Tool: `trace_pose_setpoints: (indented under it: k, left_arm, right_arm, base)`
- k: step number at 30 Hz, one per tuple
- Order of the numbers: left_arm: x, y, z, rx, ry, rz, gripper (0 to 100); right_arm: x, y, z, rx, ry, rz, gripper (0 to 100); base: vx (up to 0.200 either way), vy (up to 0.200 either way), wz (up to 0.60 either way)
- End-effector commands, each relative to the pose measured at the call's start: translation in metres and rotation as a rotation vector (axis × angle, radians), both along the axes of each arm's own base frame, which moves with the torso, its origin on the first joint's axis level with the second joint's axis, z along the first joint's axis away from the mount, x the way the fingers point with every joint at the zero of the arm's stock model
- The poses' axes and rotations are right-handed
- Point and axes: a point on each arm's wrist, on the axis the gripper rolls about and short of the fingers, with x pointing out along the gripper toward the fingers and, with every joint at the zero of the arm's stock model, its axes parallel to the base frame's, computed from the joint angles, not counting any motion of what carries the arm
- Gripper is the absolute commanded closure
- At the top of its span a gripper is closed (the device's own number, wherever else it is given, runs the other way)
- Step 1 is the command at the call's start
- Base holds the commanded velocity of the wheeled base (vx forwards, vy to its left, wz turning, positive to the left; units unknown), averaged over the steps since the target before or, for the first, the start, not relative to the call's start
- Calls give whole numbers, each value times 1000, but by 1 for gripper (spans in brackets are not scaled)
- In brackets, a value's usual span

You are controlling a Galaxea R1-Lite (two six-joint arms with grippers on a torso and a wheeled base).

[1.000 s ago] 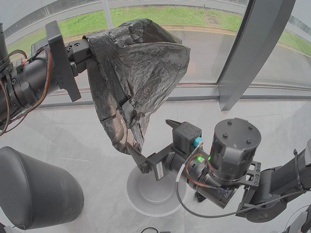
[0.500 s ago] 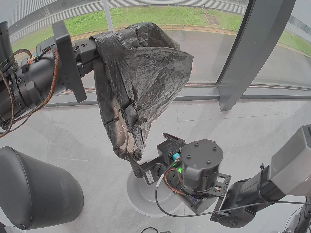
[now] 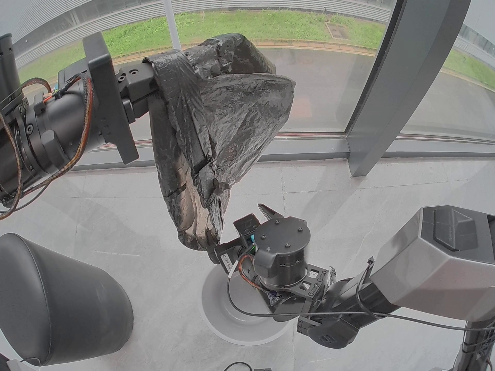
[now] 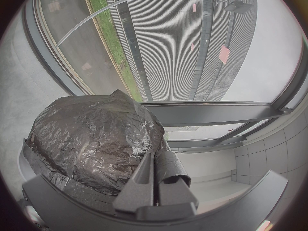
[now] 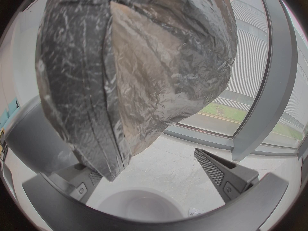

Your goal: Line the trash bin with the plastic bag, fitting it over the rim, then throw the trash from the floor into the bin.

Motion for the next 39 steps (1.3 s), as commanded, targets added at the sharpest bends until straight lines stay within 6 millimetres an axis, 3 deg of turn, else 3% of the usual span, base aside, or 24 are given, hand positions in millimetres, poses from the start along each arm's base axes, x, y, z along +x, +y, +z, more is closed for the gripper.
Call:
trace_pose_setpoints:
  k: [1,20,30,31,39]
  left_arm:
    - [0,0,-1,1,2,0,100]
    - [0,-4,-3,6,9,-17,100]
    - [0,-5,-3,7,10,-19,100]
    - [0,-5,-3,7,10,-19,100]
    - [-1,-4,-2,4,5,-22,100]
  right_arm:
    - [10,6,-11,-10,1,-16,0]
    - [11,13,3,57,-50,-10,0]
    - [12,12,0,56,-49,-13,0]
    - [12,12,1,57,-50,-15,100]
    - [12,11,1,57,-49,-15,100]
  base:
    - [0,0,0]
    - [0,0,0]
    - [0,0,0]
    - [0,0,0]
    - [0,0,0]
